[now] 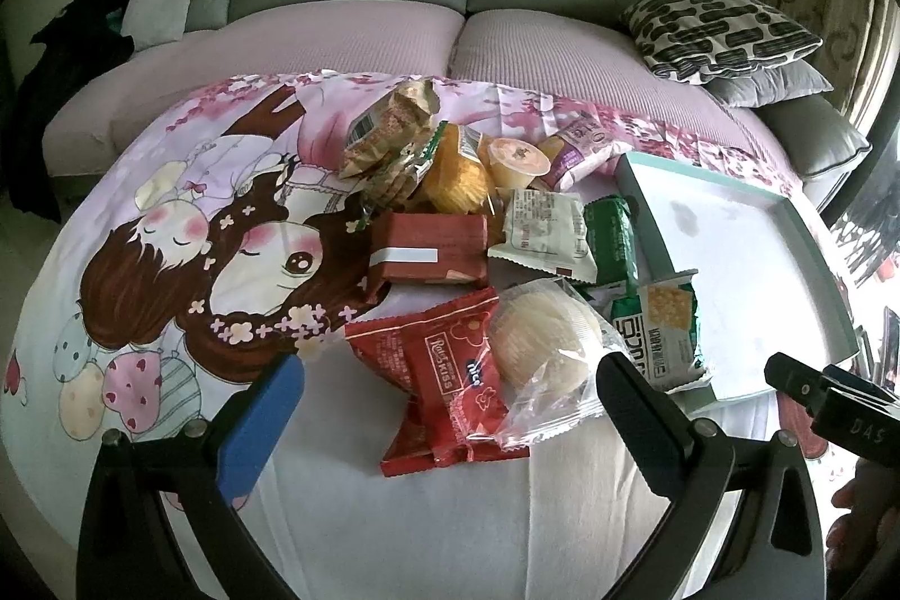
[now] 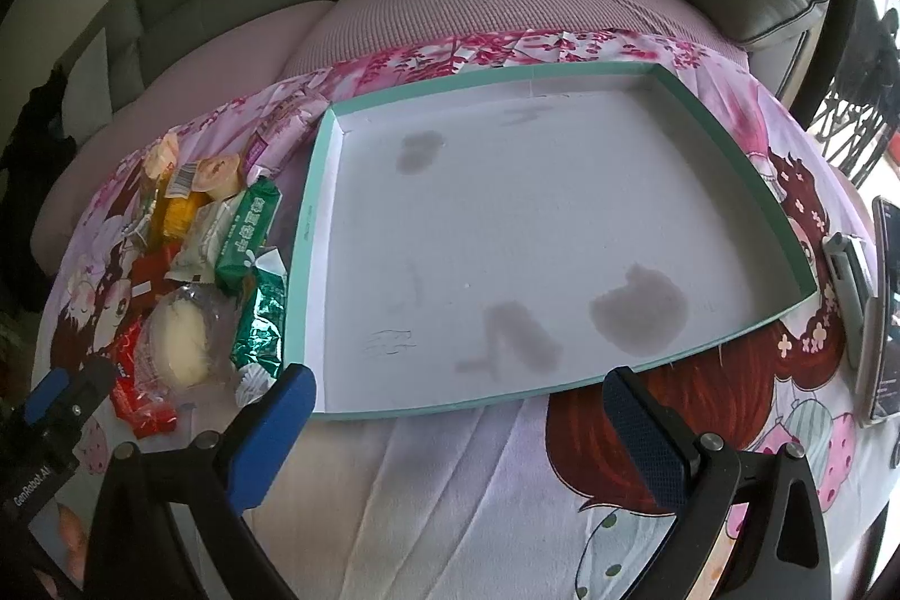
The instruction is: Organize snacks
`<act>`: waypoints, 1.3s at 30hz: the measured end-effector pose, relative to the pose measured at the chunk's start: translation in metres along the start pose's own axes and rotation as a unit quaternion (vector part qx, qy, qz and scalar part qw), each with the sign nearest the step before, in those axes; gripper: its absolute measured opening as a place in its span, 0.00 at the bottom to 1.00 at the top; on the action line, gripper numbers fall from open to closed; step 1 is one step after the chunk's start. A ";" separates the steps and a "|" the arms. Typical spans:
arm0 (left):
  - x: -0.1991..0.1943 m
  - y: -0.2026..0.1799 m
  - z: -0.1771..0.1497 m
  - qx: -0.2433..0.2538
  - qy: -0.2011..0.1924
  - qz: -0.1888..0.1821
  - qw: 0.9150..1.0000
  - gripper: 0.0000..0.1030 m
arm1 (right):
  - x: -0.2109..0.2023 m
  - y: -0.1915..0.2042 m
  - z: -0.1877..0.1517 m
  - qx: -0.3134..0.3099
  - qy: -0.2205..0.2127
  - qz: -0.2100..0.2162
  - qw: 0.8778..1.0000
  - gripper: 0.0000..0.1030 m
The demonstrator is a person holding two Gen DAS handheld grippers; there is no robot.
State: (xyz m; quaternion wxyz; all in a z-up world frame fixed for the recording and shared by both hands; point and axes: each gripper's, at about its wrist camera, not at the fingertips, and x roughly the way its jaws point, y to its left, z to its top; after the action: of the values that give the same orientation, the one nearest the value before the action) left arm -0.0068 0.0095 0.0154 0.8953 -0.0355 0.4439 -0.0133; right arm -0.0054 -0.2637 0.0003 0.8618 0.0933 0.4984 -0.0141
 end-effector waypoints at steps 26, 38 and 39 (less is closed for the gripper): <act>0.026 0.008 -0.004 0.003 0.055 -0.017 0.998 0.73 | 0.009 0.070 0.007 -0.024 -0.004 0.085 0.996 1.00; 0.035 0.035 -0.004 -0.048 0.072 -0.043 0.995 0.71 | 0.009 0.088 0.009 -0.042 -0.019 0.100 0.994 0.82; 0.036 0.039 -0.005 -0.054 0.073 -0.046 0.995 0.71 | 0.006 0.091 0.009 -0.048 -0.026 0.108 0.993 0.82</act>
State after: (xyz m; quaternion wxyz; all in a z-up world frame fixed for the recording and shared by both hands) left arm 0.0113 0.0457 -0.0191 0.8555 -0.1032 0.5064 -0.0330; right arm 0.0161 -0.1751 0.0134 0.8743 0.1043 0.4631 0.1008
